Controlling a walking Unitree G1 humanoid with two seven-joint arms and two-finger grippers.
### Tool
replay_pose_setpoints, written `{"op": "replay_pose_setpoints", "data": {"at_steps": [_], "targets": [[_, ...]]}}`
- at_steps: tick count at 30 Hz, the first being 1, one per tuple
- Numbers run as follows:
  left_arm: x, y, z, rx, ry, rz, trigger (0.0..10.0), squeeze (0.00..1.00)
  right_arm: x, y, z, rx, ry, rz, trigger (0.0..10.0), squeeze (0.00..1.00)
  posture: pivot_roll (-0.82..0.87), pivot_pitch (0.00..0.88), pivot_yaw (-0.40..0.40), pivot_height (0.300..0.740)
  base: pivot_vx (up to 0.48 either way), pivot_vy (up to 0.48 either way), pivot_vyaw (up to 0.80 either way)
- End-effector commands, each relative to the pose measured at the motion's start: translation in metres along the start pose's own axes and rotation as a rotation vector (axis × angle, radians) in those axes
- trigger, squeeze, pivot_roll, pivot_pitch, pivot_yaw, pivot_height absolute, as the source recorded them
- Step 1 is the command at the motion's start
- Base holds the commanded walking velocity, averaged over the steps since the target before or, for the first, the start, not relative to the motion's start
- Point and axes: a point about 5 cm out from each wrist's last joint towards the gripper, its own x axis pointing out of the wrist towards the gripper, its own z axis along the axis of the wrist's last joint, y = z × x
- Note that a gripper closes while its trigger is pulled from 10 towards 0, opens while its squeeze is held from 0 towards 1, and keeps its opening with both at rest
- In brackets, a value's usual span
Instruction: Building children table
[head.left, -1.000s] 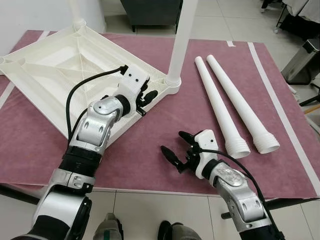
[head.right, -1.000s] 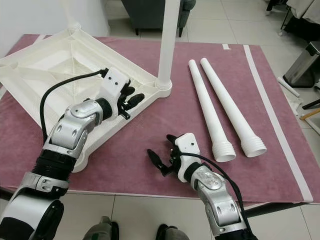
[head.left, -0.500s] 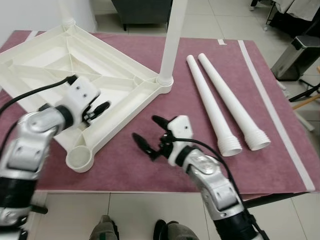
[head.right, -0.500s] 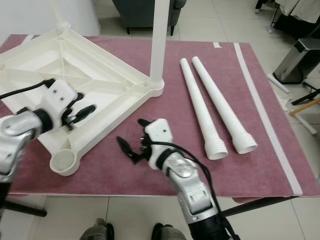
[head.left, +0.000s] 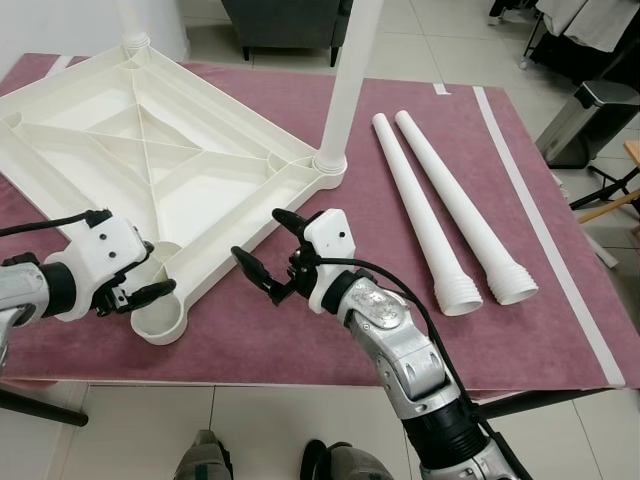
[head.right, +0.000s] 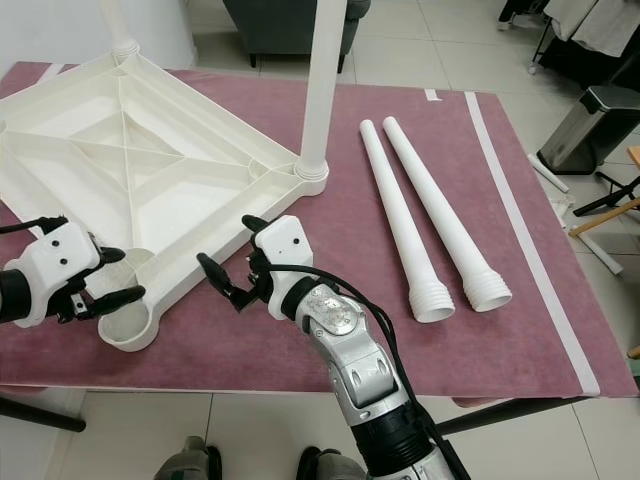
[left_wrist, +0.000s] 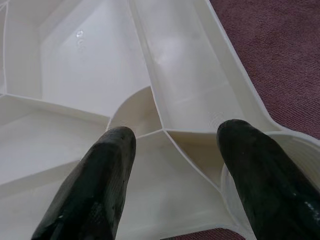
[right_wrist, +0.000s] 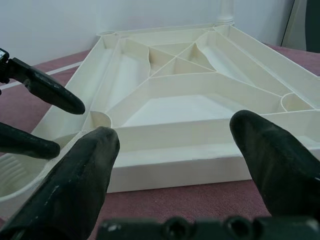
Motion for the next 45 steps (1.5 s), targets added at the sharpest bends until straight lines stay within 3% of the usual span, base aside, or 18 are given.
{"op": "replay_pose_setpoints", "data": {"at_steps": [1, 6, 7, 9, 12, 22, 24, 25, 27, 28, 29, 31, 37, 39, 40, 41, 43, 45], "targets": [[0.001, -0.004, -0.003, -0.006, 0.023, -0.029, 10.0, 0.0, 0.0, 0.001, -0.004, 0.004, 0.012, 0.001, 10.0, 0.0, 0.16, 0.16, -0.043, 0.74, 0.0, 0.0, 0.0], [-0.005, -0.003, -0.009, -0.027, 0.04, -0.043, 10.0, 0.0, -0.004, -0.001, -0.006, 0.0, 0.022, -0.018, 10.0, 0.0, 0.14, 0.16, -0.032, 0.74, 0.0, 0.0, 0.0], [-0.016, -0.003, -0.006, -0.057, -0.008, -0.088, 10.0, 0.0, -0.008, -0.005, -0.008, -0.003, 0.031, -0.045, 10.0, 0.0, 0.14, 0.162, -0.028, 0.74, 0.0, 0.0, 0.0], [-0.016, -0.003, -0.006, -0.057, -0.008, -0.088, 10.0, 0.0, -0.008, -0.005, -0.008, -0.003, 0.031, -0.045, 10.0, 0.0, 0.14, 0.162, -0.028, 0.74, 0.0, 0.0, 0.0], [-0.027, -0.009, 0.008, -0.088, -0.116, -0.162, 10.0, 0.0, -0.011, -0.007, -0.01, -0.003, 0.038, -0.059, 10.0, 0.0, 0.14, 0.163, -0.027, 0.74, 0.0, 0.0, 0.0], [-0.023, -0.027, 0.027, -0.035, -0.185, -0.23, 10.0, 0.0, -0.014, -0.009, -0.015, -0.035, 0.057, -0.044, 10.0, 0.0, 0.15, 0.165, -0.038, 0.74, 0.0, 0.0, 0.0], [-0.016, -0.028, 0.032, -0.017, -0.189, -0.207, 10.0, 0.0, -0.014, -0.009, -0.015, -0.042, 0.058, -0.041, 10.0, 0.0, 0.16, 0.165, -0.043, 0.74, 0.0, 0.0, 0.0], [-0.002, -0.023, 0.033, -0.032, -0.171, -0.14, 10.0, 0.0, -0.015, -0.011, -0.015, -0.046, 0.059, -0.042, 10.0, 0.0, 0.16, 0.164, -0.045, 0.74, 0.0, 0.0, 0.0], [-0.002, -0.023, 0.033, -0.032, -0.171, -0.14, 10.0, 0.0, -0.015, -0.011, -0.015, -0.046, 0.059, -0.042, 10.0, 0.0, 0.16, 0.164, -0.045, 0.74, 0.0, 0.0, 0.0], [0.011, -0.019, 0.033, -0.05, -0.154, -0.08, 10.0, 0.0, -0.016, -0.013, -0.015, -0.047, 0.062, -0.049, 10.0, 0.0, 0.15, 0.164, -0.041, 0.74, 0.0, 0.0, 0.0], [0.011, -0.019, 0.033, -0.05, -0.154, -0.08, 10.0, 0.0, -0.016, -0.013, -0.015, -0.047, 0.062, -0.049, 10.0, 0.0, 0.15, 0.164, -0.041, 0.74, 0.0, 0.0, 0.0], [0.031, -0.015, 0.028, -0.132, -0.129, -0.009, 10.0, 0.0, -0.021, -0.02, -0.017, -0.049, 0.073, -0.08, 10.0, 0.0, 0.14, 0.165, -0.034, 0.74, 0.0, 0.0, 0.0], [0.049, -0.015, 0.019, -0.239, -0.095, 0.039, 10.0, 0.0, -0.028, -0.028, -0.018, -0.051, 0.084, -0.126, 10.0, 0.0, 0.14, 0.163, -0.027, 0.74, 0.0, 0.0, 0.0], [0.049, -0.015, 0.019, -0.239, -0.095, 0.039, 10.0, 0.0, -0.028, -0.028, -0.018, -0.051, 0.084, -0.126, 10.0, 0.0, 0.14, 0.163, -0.027, 0.74, 0.0, 0.0, 0.0], [0.053, -0.015, 0.016, -0.255, -0.075, 0.053, 9.3, 0.0, -0.03, -0.029, -0.018, -0.051, 0.084, -0.124, 10.0, 0.0, 0.13, 0.164, -0.026, 0.74, 0.0, 0.0, 0.0], [0.053, -0.015, 0.016, -0.255, -0.075, 0.053, 9.3, 0.0, -0.03, -0.029, -0.018, -0.051, 0.084, -0.124, 10.0, 0.0, 0.13, 0.164, -0.026, 0.74, 0.0, 0.0, 0.0], [0.058, -0.02, 0.016, -0.278, -0.074, 0.042, 10.0, 0.0, -0.045, -0.029, -0.016, -0.069, 0.104, -0.015, 10.0, 0.0, 0.13, 0.162, -0.026, 0.74, 0.0, 0.0, 0.0], [0.058, -0.02, 0.016, -0.278, -0.074, 0.042, 10.0, 0.0, -0.045, -0.029, -0.016, -0.069, 0.104, -0.015, 10.0, 0.0, 0.13, 0.162, -0.026, 0.74, 0.0, 0.0, 0.0]]}}
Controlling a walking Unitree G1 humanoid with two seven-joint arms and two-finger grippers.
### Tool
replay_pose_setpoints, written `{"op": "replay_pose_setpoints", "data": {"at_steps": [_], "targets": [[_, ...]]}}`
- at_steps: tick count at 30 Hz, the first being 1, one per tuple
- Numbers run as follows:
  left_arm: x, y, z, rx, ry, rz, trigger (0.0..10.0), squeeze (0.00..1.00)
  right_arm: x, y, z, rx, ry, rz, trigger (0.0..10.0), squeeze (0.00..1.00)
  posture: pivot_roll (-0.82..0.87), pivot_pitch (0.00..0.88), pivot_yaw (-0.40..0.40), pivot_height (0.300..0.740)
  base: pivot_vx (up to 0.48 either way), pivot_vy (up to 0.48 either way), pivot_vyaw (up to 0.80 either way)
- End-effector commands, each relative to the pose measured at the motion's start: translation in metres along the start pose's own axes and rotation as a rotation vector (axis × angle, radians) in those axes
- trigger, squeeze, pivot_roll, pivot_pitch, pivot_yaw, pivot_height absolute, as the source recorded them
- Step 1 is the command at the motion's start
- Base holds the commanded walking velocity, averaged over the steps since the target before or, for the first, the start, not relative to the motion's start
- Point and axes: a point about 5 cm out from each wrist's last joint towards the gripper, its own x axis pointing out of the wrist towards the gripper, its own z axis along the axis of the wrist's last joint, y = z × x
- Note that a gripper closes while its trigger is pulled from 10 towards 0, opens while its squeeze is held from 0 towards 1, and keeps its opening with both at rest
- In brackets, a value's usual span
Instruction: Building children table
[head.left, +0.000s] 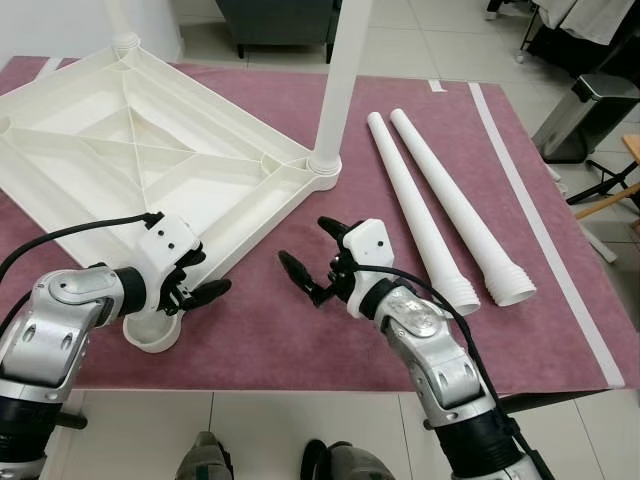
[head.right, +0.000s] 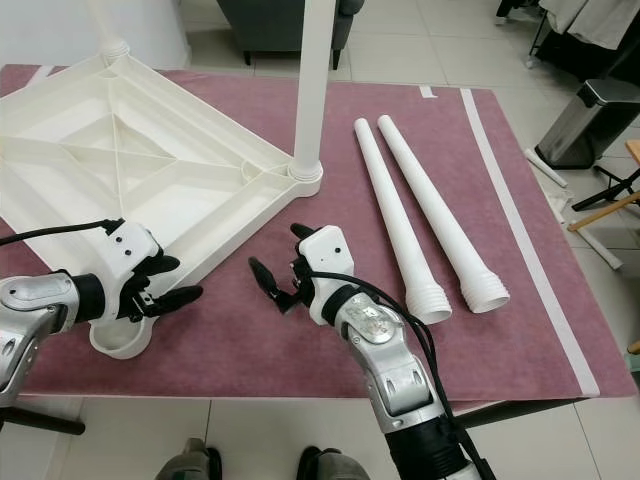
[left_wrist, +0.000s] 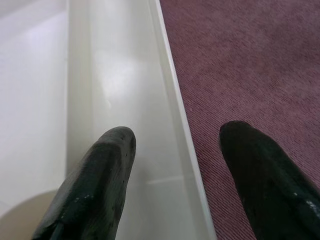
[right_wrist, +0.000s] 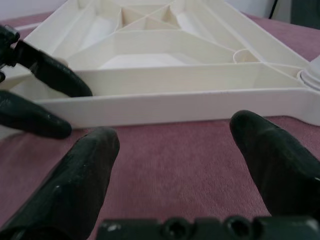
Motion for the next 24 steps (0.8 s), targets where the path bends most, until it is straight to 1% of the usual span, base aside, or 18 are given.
{"op": "replay_pose_setpoints", "data": {"at_steps": [1, 2, 3, 4, 5, 9, 12, 16, 17, 18, 20, 21, 22, 24], "targets": [[0.004, -0.001, -0.005, -0.013, 0.028, 0.09, 9.6, 0.0, -0.008, 0.002, 0.0, 0.004, 0.003, 0.058, 10.0, 0.0, 0.13, 0.16, -0.026, 0.74, 0.0, 0.0, 0.0], [0.004, -0.001, -0.005, -0.013, 0.028, 0.09, 9.6, 0.0, -0.008, 0.002, 0.0, 0.004, 0.003, 0.058, 10.0, 0.0, 0.13, 0.16, -0.026, 0.74, 0.0, 0.0, 0.0], [0.006, -0.003, -0.006, -0.022, 0.038, 0.089, 4.9, 0.0, -0.014, 0.0, -0.001, -0.013, 0.02, 0.097, 10.0, 0.0, 0.13, 0.159, -0.026, 0.74, 0.0, 0.0, 0.0], [0.01, -0.007, -0.008, -0.028, 0.051, 0.093, 0.0, 0.0, -0.017, -0.001, -0.002, -0.027, 0.032, 0.112, 10.0, 0.0, 0.13, 0.158, -0.025, 0.74, 0.0, 0.0, 0.0], [0.014, -0.01, -0.011, -0.032, 0.064, 0.099, 0.0, 0.0, -0.018, -0.004, -0.002, -0.033, 0.035, 0.111, 10.0, 0.0, 0.13, 0.157, -0.025, 0.74, 0.0, 0.0, 0.0], [0.018, -0.013, -0.013, -0.03, 0.078, 0.101, 0.0, 0.0, -0.017, -0.006, -0.001, -0.037, 0.032, 0.103, 10.0, 0.0, 0.13, 0.156, -0.023, 0.74, 0.0, 0.0, 0.0], [0.019, -0.013, -0.013, -0.019, 0.084, 0.103, 0.0, 0.0, -0.016, -0.007, 0.0, -0.037, 0.025, 0.094, 10.0, 0.0, 0.13, 0.155, -0.022, 0.74, 0.0, 0.0, 0.0], [0.023, -0.01, -0.009, -0.03, 0.069, 0.131, 0.0, 0.0, -0.013, -0.008, 0.002, -0.034, 0.016, 0.079, 10.0, 0.0, 0.13, 0.154, -0.021, 0.74, 0.0, 0.0, 0.0], [0.026, -0.008, -0.004, -0.051, 0.051, 0.145, 0.0, 0.0, -0.013, -0.009, 0.003, -0.032, 0.015, 0.077, 10.0, 0.0, 0.13, 0.154, -0.021, 0.74, 0.0, 0.0, 0.0], [0.03, -0.005, 0.002, -0.088, 0.025, 0.164, 0.0, 0.0, -0.013, -0.009, 0.003, -0.03, 0.015, 0.076, 10.0, 0.0, 0.13, 0.155, -0.021, 0.74, 0.0, 0.0, 0.0], [0.03, -0.005, 0.002, -0.088, 0.025, 0.164, 0.0, 0.0, -0.013, -0.009, 0.003, -0.03, 0.015, 0.076, 10.0, 0.0, 0.13, 0.155, -0.021, 0.74, 0.0, 0.0, 0.0], [0.034, -0.003, 0.01, -0.109, -0.002, 0.175, 0.0, 0.0, -0.013, -0.009, 0.003, -0.027, 0.016, 0.078, 10.0, 0.0, 0.14, 0.158, -0.02, 0.74, 0.0, 0.0, 0.0], [0.034, -0.003, 0.01, -0.109, -0.002, 0.175, 0.0, 0.0, -0.013, -0.009, 0.003, -0.027, 0.016, 0.078, 10.0, 0.0, 0.14, 0.158, -0.02, 0.74, 0.0, 0.0, 0.0], [0.045, -0.001, 0.036, -0.13, -0.075, 0.185, 0.0, 0.0, -0.013, -0.009, -0.001, -0.017, 0.026, 0.074, 10.0, 0.0, 0.14, 0.167, -0.016, 0.74, 0.0, 0.0, 0.0]]}}
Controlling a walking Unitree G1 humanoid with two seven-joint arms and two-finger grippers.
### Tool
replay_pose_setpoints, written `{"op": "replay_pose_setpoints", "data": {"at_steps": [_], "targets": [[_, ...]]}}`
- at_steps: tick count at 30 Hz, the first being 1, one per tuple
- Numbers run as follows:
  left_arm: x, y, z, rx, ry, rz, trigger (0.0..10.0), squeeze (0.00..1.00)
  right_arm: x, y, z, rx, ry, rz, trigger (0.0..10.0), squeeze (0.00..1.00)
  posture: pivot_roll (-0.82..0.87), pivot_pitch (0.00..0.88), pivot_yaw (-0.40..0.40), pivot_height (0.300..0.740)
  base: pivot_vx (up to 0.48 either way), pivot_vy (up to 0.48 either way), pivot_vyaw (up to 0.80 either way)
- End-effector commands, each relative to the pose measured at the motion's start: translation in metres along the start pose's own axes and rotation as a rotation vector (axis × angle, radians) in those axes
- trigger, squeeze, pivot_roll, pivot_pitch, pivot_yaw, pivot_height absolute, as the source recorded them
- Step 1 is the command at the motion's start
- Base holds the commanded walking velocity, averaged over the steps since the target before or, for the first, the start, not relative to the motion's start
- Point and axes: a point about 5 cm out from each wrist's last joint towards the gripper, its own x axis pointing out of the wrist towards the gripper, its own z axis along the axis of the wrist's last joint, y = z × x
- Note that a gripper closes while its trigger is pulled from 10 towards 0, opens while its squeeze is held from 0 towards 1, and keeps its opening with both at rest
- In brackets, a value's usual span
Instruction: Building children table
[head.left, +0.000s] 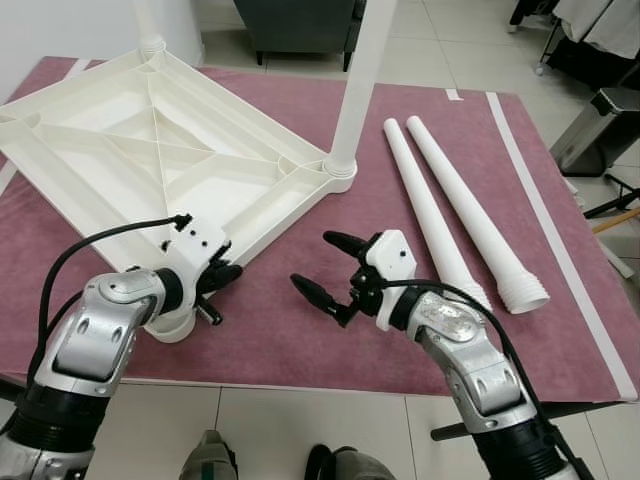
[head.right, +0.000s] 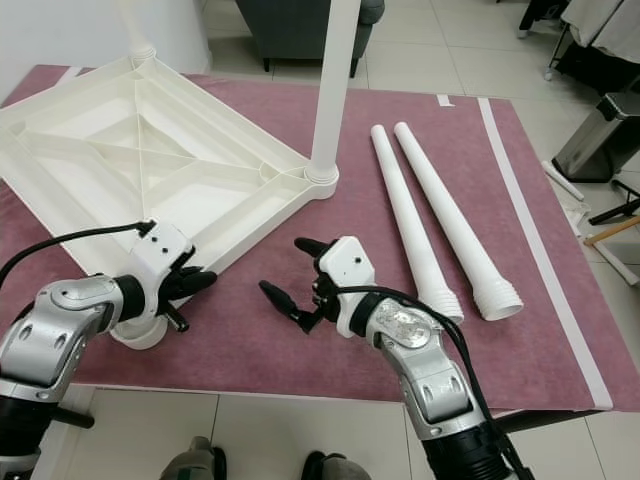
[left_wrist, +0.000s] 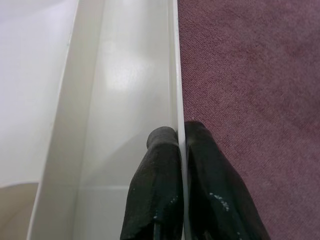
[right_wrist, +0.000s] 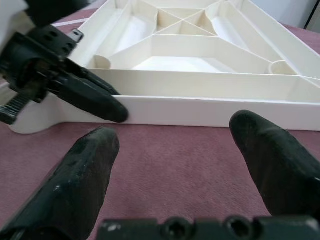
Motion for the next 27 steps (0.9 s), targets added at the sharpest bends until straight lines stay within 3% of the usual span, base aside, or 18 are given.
{"op": "replay_pose_setpoints", "data": {"at_steps": [1, 3, 7, 10, 17, 20, 21, 24, 25, 27], "targets": [[0.005, 0.005, 0.018, -0.003, -0.054, 0.117, 0.0, 0.0, -0.001, 0.0, -0.005, 0.014, 0.018, -0.003, 10.0, 0.0, 0.14, 0.167, -0.016, 0.74, 0.0, 0.0, 0.0], [0.015, -0.001, 0.038, -0.017, -0.101, 0.11, 0.0, 0.0, -0.002, 0.001, -0.011, 0.026, 0.036, -0.01, 10.0, 0.0, 0.15, 0.172, -0.013, 0.74, 0.0, 0.0, 0.0], [0.019, -0.004, 0.044, -0.014, -0.111, 0.104, 0.0, 0.0, -0.003, 0.001, -0.014, 0.035, 0.046, -0.019, 10.0, 0.0, 0.15, 0.175, -0.009, 0.74, 0.0, 0.0, 0.0], [0.034, -0.006, 0.061, -0.017, -0.13, 0.123, 0.0, 0.0, -0.006, 0.0, -0.025, 0.054, 0.081, -0.068, 10.0, 0.0, 0.14, 0.178, -0.001, 0.74, 0.0, 0.0, 0.0], [0.047, -0.005, 0.083, -0.036, -0.156, 0.146, 0.0, 0.0, -0.007, 0.0, -0.029, 0.065, 0.091, -0.083, 10.0, 0.0, 0.14, 0.182, 0.008, 0.74, 0.0, 0.0, 0.0], [0.058, -0.012, 0.093, -0.043, -0.167, 0.14, 0.0, 0.0, -0.006, 0.002, -0.03, 0.069, 0.092, -0.085, 10.0, 0.0, 0.14, 0.182, 0.009, 0.74, 0.0, 0.0, 0.0], [0.068, -0.019, 0.095, -0.048, -0.16, 0.142, 1.9, 0.0, -0.004, 0.004, -0.029, 0.071, 0.088, -0.084, 10.0, 0.0, 0.14, 0.182, 0.012, 0.74, 0.0, 0.0, 0.0], [0.071, -0.021, 0.095, -0.051, -0.157, 0.144, 1.9, 0.0, -0.004, 0.004, -0.029, 0.071, 0.086, -0.083, 10.0, 0.0, 0.14, 0.182, 0.012, 0.74, 0.0, 0.0, 0.0], [0.075, -0.022, 0.092, -0.034, -0.149, 0.153, 10.0, 0.0, -0.003, 0.005, -0.029, 0.07, 0.084, -0.084, 10.0, 0.0, 0.13, 0.183, 0.012, 0.74, 0.0, 0.0, 0.0], [0.079, -0.022, 0.09, -0.011, -0.143, 0.162, 10.0, 0.0, -0.002, 0.005, -0.029, 0.07, 0.082, -0.085, 10.0, 0.0, 0.13, 0.182, 0.012, 0.74, 0.0, 0.0, 0.0]]}}
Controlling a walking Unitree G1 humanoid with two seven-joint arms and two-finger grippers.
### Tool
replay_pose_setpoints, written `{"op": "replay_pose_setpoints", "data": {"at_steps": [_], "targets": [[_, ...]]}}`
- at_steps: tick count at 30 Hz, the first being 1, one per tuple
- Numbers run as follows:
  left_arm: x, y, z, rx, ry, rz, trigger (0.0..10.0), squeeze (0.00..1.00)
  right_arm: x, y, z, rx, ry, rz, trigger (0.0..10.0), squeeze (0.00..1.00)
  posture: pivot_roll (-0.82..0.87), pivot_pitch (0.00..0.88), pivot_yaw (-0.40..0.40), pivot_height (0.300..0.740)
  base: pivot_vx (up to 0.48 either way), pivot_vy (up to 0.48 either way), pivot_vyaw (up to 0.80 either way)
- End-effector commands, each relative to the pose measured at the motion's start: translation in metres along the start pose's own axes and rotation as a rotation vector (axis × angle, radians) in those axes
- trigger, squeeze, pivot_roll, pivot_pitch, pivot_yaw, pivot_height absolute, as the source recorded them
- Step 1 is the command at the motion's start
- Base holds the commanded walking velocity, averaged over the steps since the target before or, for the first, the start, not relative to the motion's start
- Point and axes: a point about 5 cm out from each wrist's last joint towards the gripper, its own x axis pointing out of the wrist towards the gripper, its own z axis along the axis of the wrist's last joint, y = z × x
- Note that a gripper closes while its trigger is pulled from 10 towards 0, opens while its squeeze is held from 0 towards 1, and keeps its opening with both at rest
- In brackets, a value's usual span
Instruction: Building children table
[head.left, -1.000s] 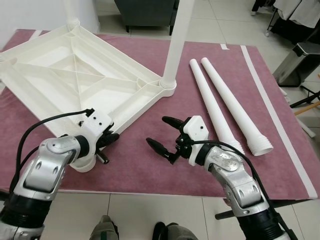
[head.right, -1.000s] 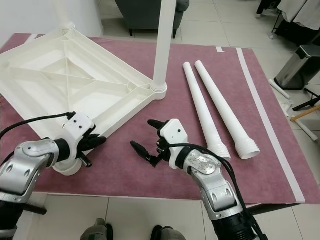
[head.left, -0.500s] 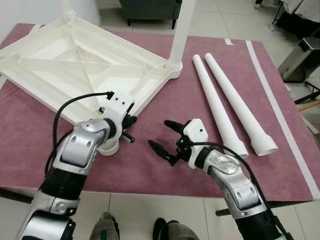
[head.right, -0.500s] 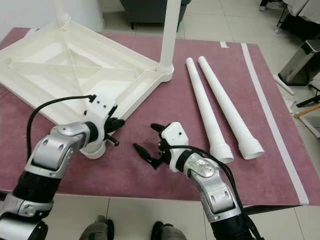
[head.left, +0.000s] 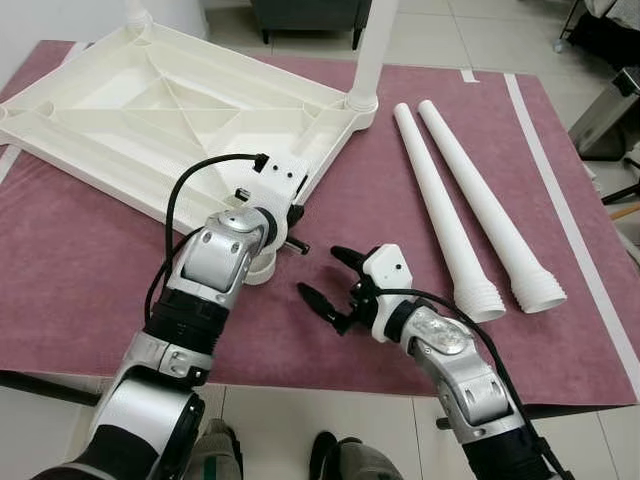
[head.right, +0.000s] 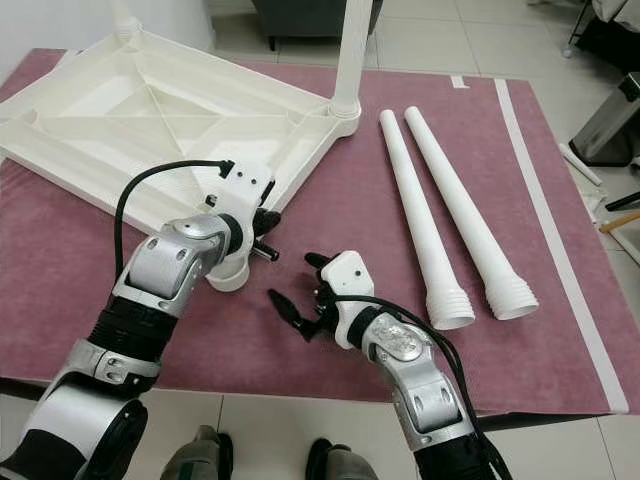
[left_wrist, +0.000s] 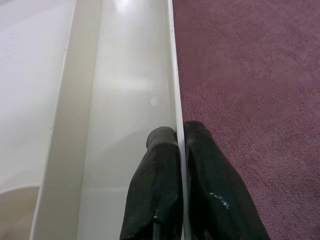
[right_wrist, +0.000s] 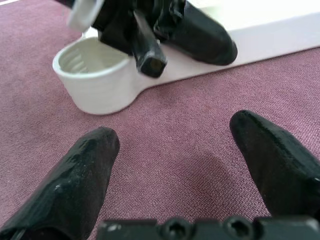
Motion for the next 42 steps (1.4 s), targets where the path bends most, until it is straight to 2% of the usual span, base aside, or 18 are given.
{"op": "replay_pose_setpoints", "data": {"at_steps": [1, 5, 7, 11, 12, 13, 16, 18, 20, 21, 23, 24, 26, 29, 33, 35, 38, 42], "targets": [[0.002, -0.005, 0.013, 0.072, -0.08, -0.009, 10.0, 1.0, 0.0, 0.002, -0.003, 0.004, 0.006, 0.002, 10.0, 0.0, 0.13, 0.183, 0.01, 0.74, 0.0, 0.0, 0.0], [0.001, -0.004, 0.008, 0.083, -0.092, -0.021, 10.0, 1.0, 0.0, 0.004, -0.003, 0.005, 0.003, 0.004, 10.0, 0.0, 0.13, 0.182, 0.007, 0.74, 0.0, 0.0, 0.0], [-0.008, -0.003, 0.02, 0.092, -0.217, -0.059, 10.0, 1.0, 0.001, 0.005, -0.003, 0.005, 0.0, 0.008, 10.0, 0.0, 0.13, 0.181, 0.001, 0.74, 0.0, 0.0, 0.0], [-0.017, -0.002, 0.029, 0.102, -0.288, -0.108, 10.0, 1.0, 0.002, 0.004, -0.002, 0.002, -0.002, 0.007, 10.0, 0.0, 0.13, 0.18, 0.0, 0.74, 0.0, 0.0, 0.0], [-0.024, -0.001, 0.032, 0.125, -0.32, -0.145, 10.0, 0.0, 0.003, 0.003, -0.001, 0.001, -0.004, 0.005, 10.0, 0.0, 0.13, 0.178, -0.001, 0.74, 0.0, 0.0, 0.0], [-0.034, 0.003, 0.034, 0.147, -0.344, -0.182, 10.0, 0.0, 0.003, 0.002, -0.001, -0.001, -0.005, 0.002, 10.0, 0.0, 0.13, 0.177, -0.001, 0.74, 0.0, 0.0, 0.0], [-0.042, 0.006, 0.034, 0.177, -0.36, -0.216, 10.0, 0.0, 0.002, 0.001, -0.001, -0.002, -0.006, 0.0, 10.0, 0.0, 0.13, 0.177, -0.001, 0.74, 0.0, 0.0, 0.0], [-0.06, 0.017, 0.029, 0.261, -0.353, -0.291, 10.0, 0.0, 0.002, 0.0, -0.001, -0.006, -0.006, -0.004, 10.0, 0.0, 0.13, 0.176, -0.003, 0.74, 0.0, 0.0, 0.0], [-0.075, 0.043, 0.007, 0.417, -0.244, -0.303, 10.0, 0.0, 0.001, -0.001, 0.002, -0.026, -0.011, 0.003, 10.0, 0.0, 0.13, 0.175, -0.007, 0.74, 0.0, 0.0, 0.0], [-0.075, 0.043, 0.007, 0.417, -0.244, -0.303, 10.0, 0.0, 0.001, -0.001, 0.002, -0.026, -0.011, 0.003, 10.0, 0.0, 0.13, 0.175, -0.007, 0.74, 0.0, 0.0, 0.0], [-0.088, 0.07, -0.01, 0.542, -0.129, -0.29, 10.0, 0.0, -0.001, -0.001, 0.007, -0.047, -0.026, 0.023, 10.0, 0.0, 0.13, 0.173, -0.01, 0.74, 0.0, 0.0, 0.0], [-0.088, 0.07, -0.01, 0.542, -0.129, -0.29, 10.0, 0.0, -0.001, -0.001, 0.007, -0.047, -0.026, 0.023, 10.0, 0.0, 0.13, 0.173, -0.01, 0.74, 0.0, 0.0, 0.0], [-0.098, 0.085, -0.017, 0.601, -0.057, -0.306, 10.0, 0.0, -0.001, -0.001, 0.014, -0.056, -0.045, 0.048, 10.0, 0.0, 0.13, 0.171, -0.014, 0.74, 0.0, 0.0, 0.0], [-0.103, 0.094, -0.022, 0.648, 0.003, -0.322, 10.0, 0.0, -0.003, 0.001, 0.02, -0.049, -0.066, 0.08, 10.0, 0.0, 0.13, 0.161, -0.022, 0.74, 0.0, 0.0, 0.0], [-0.126, 0.118, -0.029, 0.811, 0.193, -0.424, 10.0, 0.0, -0.01, 0.011, 0.041, 0.026, -0.143, 0.205, 10.0, 0.0, 0.12, 0.143, -0.035, 0.74, 0.0, 0.0, 0.0], [-0.129, 0.123, -0.029, 0.861, 0.246, -0.479, 10.0, 0.0, -0.011, 0.01, 0.041, 0.021, -0.141, 0.215, 10.0, 0.0, 0.12, 0.143, -0.036, 0.74, 0.0, 0.0, 0.0], [-0.13, 0.124, -0.029, 0.882, 0.263, -0.501, 10.0, 0.0, -0.011, 0.01, 0.041, 0.02, -0.139, 0.214, 10.0, 0.0, 0.12, 0.143, -0.036, 0.74, 0.0, 0.0, 0.0], [-0.124, 0.125, -0.029, 0.918, 0.287, -0.532, 10.0, 0.0, -0.012, 0.01, 0.041, 0.015, -0.135, 0.209, 10.0, 0.0, 0.11, 0.147, -0.028, 0.74, 0.0, 0.0, 0.0]]}}
